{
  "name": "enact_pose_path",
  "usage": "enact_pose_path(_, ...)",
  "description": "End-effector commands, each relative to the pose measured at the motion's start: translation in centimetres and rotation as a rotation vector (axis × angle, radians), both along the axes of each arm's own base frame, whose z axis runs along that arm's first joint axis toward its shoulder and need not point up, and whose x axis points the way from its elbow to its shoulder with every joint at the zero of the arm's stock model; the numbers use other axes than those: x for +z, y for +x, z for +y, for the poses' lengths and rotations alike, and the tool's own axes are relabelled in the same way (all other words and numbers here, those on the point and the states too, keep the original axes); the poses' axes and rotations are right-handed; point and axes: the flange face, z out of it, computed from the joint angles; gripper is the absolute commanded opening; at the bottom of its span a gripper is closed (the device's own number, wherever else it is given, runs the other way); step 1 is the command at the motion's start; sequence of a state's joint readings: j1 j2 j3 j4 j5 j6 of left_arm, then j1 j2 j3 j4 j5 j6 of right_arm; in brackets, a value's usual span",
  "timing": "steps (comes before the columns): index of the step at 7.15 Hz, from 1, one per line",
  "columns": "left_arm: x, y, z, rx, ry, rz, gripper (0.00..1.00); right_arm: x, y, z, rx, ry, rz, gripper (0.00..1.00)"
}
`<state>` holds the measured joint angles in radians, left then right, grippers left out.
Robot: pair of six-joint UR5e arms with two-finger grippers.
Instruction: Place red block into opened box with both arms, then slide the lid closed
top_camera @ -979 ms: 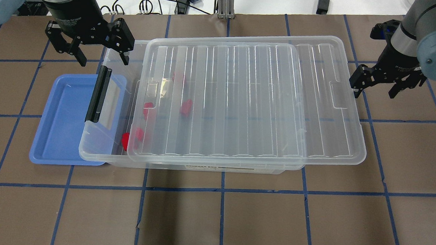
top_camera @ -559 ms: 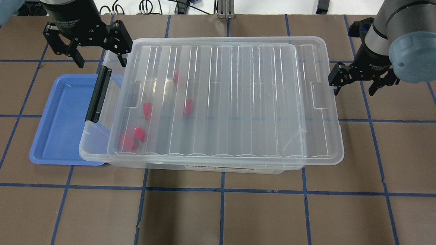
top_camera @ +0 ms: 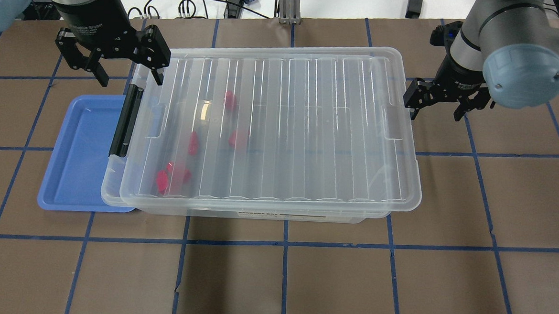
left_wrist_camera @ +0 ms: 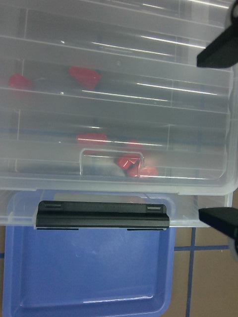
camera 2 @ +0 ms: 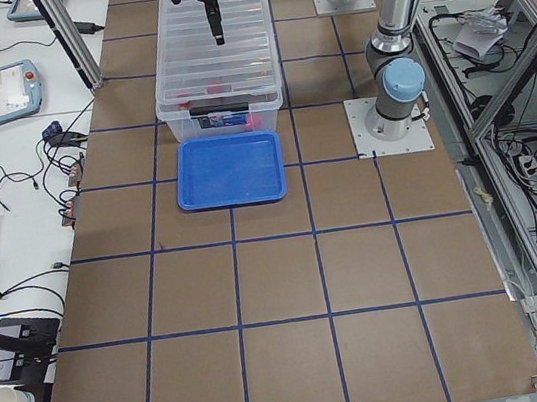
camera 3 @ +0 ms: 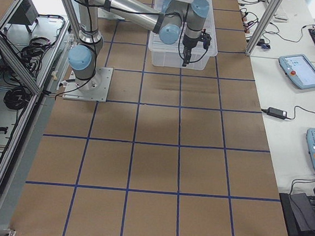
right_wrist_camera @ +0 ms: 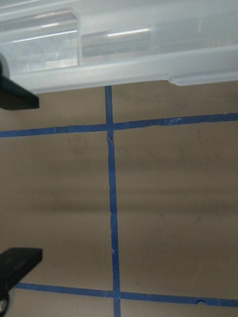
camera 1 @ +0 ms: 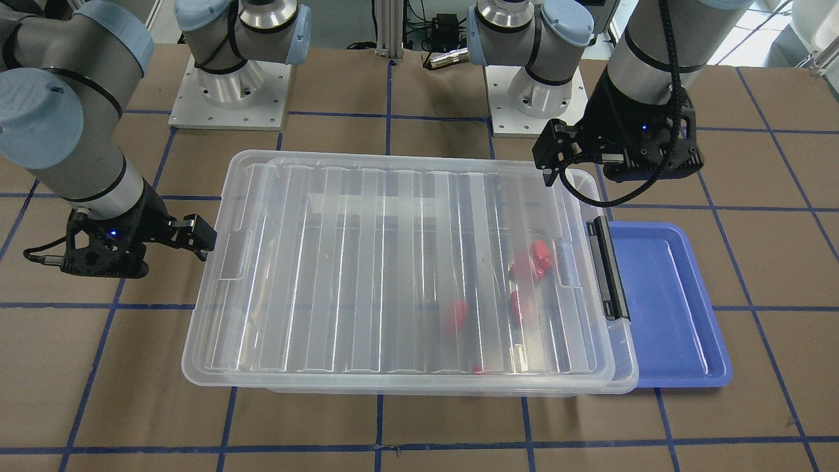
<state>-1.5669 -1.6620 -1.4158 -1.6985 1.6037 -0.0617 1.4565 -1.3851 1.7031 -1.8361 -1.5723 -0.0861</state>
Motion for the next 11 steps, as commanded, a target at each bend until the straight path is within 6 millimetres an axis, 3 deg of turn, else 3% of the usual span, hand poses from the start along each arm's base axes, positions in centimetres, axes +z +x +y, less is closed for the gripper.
enact_pose_path(1,0.8,-0.1,0.5,-0.001,-0.013,0.001,1.0,0.0,0.6,-0.1,0.01,-0.001,-0.003,1.0)
enact_pose_path(2,0.9,-0.1,0.4,-0.001,-0.016,0.002,1.0,1.0,-0.1,-0.6,0.024,-0.021,0.011,1.0)
enact_pose_path(4,1.7,0.1,1.0,-0.006,-0.027,-0.001,1.0,7.1,-0.1,-1.8,0.027,-0.077,0.019,1.0)
enact_pose_path(5,1.6,0.1,1.0,-0.006,-0.025,0.002,1.0,11.4,0.7,-1.6,0.019,-0.052,0.01,1.0)
enact_pose_path(6,1.3,0.0,1.2,-0.007,-0.018,0.001,1.0,14.8,3.6,-0.7,0.06,-0.026,0.007,1.0)
enact_pose_path(7,1.0,0.0,1.2,-0.007,-0.013,0.001,1.0,16.3,5.0,-0.1,0.024,-0.023,0.004,1.0)
enact_pose_path(11,1.2,-0.1,1.2,-0.009,-0.017,0.001,1.0,17.0,9.2,1.6,0.007,-0.033,-0.033,1.0)
